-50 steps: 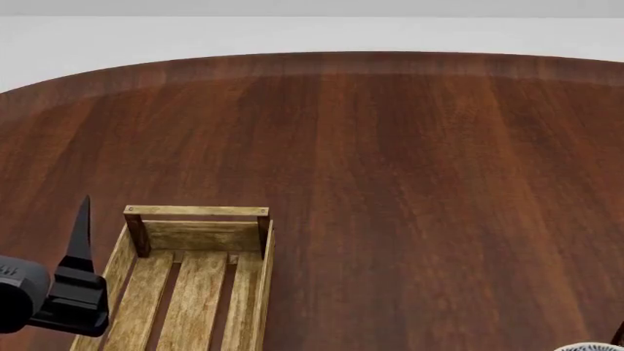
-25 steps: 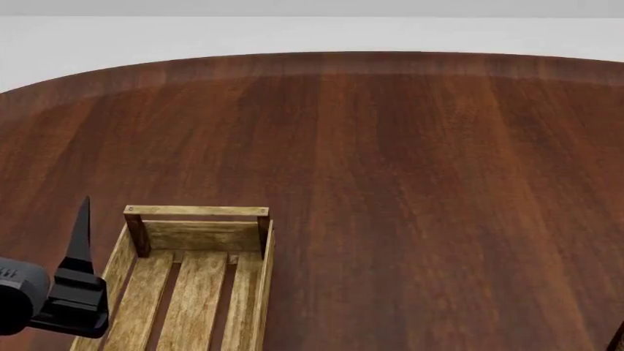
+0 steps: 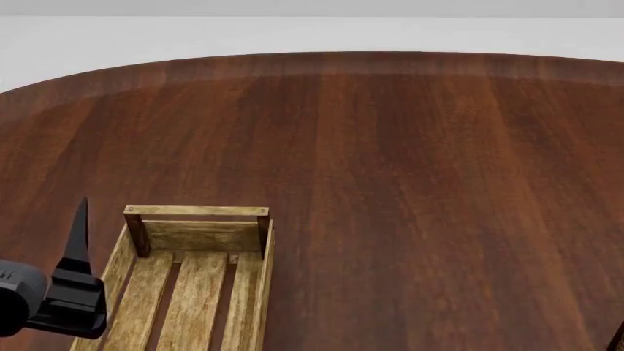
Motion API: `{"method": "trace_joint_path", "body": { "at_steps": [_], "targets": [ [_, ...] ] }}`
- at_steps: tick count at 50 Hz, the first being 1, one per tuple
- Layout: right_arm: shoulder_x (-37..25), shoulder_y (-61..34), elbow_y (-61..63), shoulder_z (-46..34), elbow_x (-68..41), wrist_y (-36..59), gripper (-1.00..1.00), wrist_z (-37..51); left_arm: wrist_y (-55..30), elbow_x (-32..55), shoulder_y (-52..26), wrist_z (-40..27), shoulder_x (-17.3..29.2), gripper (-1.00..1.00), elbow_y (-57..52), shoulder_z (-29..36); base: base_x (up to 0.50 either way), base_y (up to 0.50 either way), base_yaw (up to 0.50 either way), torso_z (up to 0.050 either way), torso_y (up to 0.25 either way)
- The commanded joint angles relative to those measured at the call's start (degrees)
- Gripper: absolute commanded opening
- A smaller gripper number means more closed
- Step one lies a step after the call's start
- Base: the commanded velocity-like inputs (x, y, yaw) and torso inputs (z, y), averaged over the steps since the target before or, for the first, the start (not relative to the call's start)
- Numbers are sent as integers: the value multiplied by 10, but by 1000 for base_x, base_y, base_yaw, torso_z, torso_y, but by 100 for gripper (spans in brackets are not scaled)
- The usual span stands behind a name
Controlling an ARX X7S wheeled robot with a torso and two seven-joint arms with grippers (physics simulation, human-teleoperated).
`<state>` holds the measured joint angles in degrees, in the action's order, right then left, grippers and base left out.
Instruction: Stack the left bowl on the right bowl and place them in the tray.
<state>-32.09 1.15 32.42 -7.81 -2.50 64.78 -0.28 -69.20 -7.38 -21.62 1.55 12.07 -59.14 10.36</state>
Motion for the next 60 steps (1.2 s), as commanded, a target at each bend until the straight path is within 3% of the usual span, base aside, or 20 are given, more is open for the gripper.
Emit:
{"method": "trace_joint_path", "body": {
  "at_steps": [1,60],
  "targets": [
    [8,-13,-35,-21,2,-18,100,0,-4,-3,-7,3,-1,100,0,3,0,0,0,0,0],
    [30,-45,-201,-60,6,-106,100,4,12,-14,7,10,-8,100,5,1,0,0,0,0,0]
  ]
}}
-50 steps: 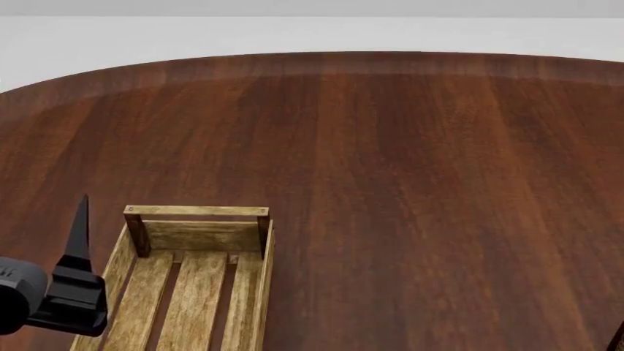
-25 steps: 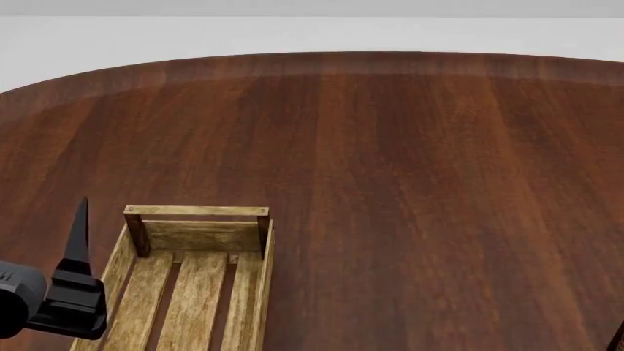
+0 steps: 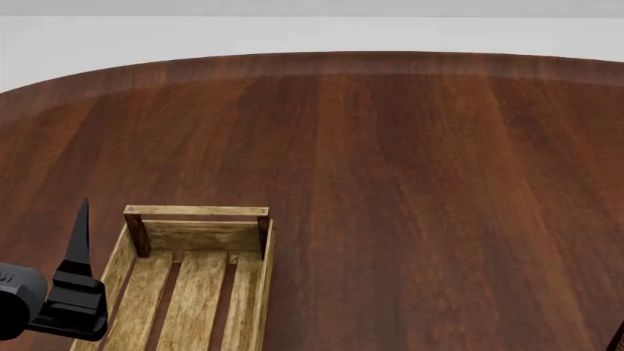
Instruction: Stack the left bowl on the right bowl and place them in the tray.
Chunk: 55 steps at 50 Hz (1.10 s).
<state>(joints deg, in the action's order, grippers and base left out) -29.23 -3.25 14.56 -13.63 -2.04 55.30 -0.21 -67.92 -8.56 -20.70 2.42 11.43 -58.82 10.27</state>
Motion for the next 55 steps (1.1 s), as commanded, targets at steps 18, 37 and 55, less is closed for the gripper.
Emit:
{"method": "trace_joint_path", "body": {
  "at_steps": [18,37,55],
  "targets": [
    [3,-4,-43,-2,-1,-22,-100,3,-5,-3,-13,3,-2,100,5,9,0,0,0,0,0],
    [-13,17,62,-5,0,28,-100,4,1,-5,-1,3,-3,100,0,5,0,0,0,0,1],
    [-34,2,180,-13,7,109,-100,3,3,-9,1,8,-5,100,-3,2,0,0,0,0,1]
  ]
}}
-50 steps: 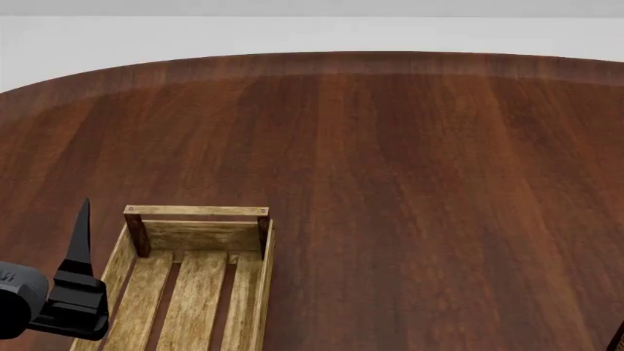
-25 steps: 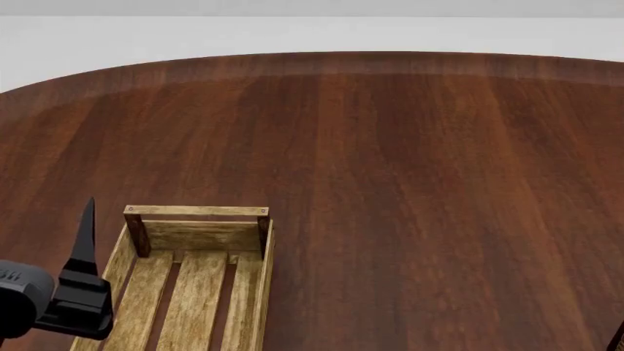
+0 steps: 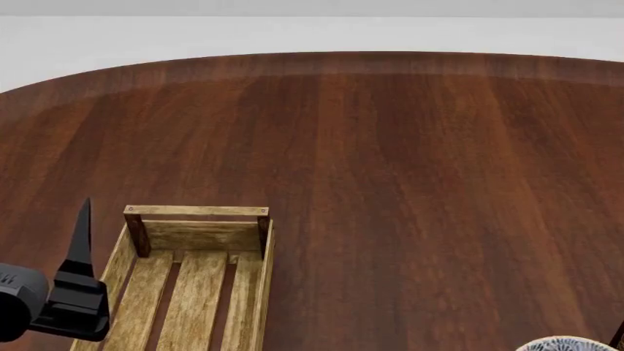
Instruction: Stack the left bowl on the right bowl and place them in the tray.
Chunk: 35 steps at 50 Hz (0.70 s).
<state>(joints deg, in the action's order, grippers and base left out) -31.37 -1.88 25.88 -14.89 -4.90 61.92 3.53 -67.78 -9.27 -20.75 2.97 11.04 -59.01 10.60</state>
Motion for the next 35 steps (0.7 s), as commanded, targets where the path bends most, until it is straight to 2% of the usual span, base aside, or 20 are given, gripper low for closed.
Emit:
{"method": "trace_joint_path", "body": {
  "at_steps": [1,21,35],
  "targets": [
    [-15,-14,77,-1,35,50,-100,-36,2,-4,1,4,-2,100,-1,-2,0,0,0,0,0],
    [-38,-94,177,-10,22,152,-100,-70,-3,-17,-7,18,-8,100,-3,0,0,0,0,1,1],
    [-59,-236,210,-105,13,231,-100,-102,-9,-39,-9,34,-11,100,-7,-4,0,0,0,0,1]
  ]
}}
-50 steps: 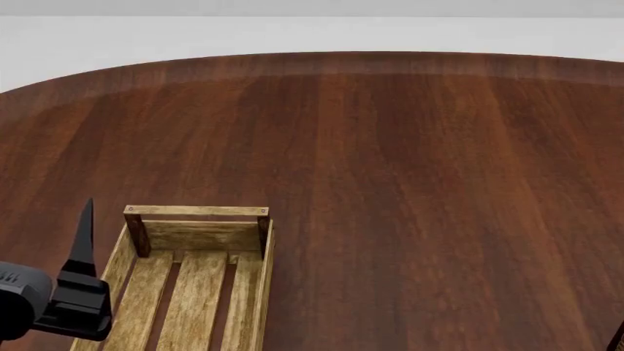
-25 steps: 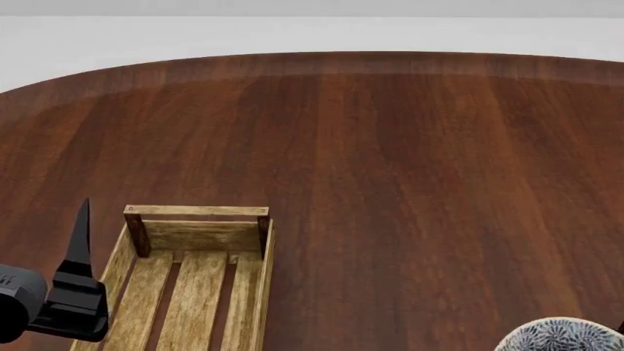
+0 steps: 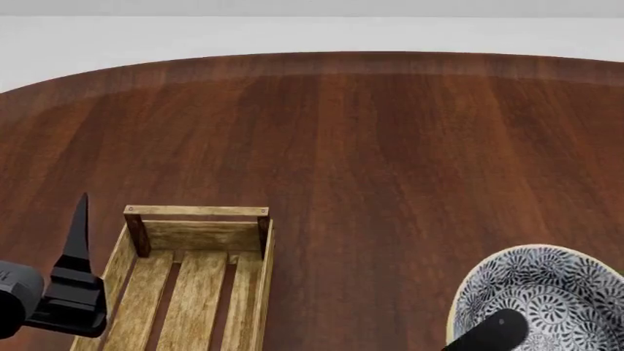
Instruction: Stack the left bowl on the right bowl and place them in the tray.
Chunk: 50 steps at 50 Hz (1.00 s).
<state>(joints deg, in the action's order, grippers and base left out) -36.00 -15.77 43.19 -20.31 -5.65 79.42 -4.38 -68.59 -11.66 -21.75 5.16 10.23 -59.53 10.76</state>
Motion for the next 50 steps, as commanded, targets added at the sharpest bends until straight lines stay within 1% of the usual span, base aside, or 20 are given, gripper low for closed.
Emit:
{"method": "trace_joint_path", "body": {
  "at_steps": [1,9,11,15,20,25,26,28,31,36,50],
  "targets": [
    [-15,-109,40,-62,19,61,-100,-26,-1,-19,1,14,-4,100,-2,-5,0,0,0,0,0],
    [-1,-171,57,-97,8,95,-100,-38,11,-45,21,34,-11,100,-3,-24,0,0,0,0,1],
    [8,-190,60,-105,3,102,-100,-40,14,-56,28,37,-10,100,-2,-19,0,0,1,0,0],
    [17,-219,58,-115,-21,105,-100,-30,21,-59,37,43,-13,100,1,-31,0,0,0,0,0],
    [15,-277,41,-136,-96,105,-100,8,19,-79,42,56,-14,100,-3,-39,0,0,0,0,0],
    [21,-346,24,-153,-210,105,-100,64,29,-94,52,58,-20,100,6,-51,0,0,0,0,2],
    [21,-360,21,-166,-220,104,-100,72,30,-104,54,49,-15,100,10,-44,0,0,0,0,0],
    [28,-375,15,-170,-236,102,-100,76,33,-99,56,52,-20,100,10,-58,0,0,0,0,0],
    [36,-400,3,-199,-240,92,-100,73,29,-105,59,49,-17,100,11,-68,0,0,0,3,0],
    [50,-425,-12,-226,-244,79,-100,67,33,-107,67,50,-16,100,13,-89,0,0,0,0,2],
    [83,-460,-46,-286,-245,39,-100,51,40,-109,74,55,-5,100,19,-127,0,0,0,0,1]
  ]
}}
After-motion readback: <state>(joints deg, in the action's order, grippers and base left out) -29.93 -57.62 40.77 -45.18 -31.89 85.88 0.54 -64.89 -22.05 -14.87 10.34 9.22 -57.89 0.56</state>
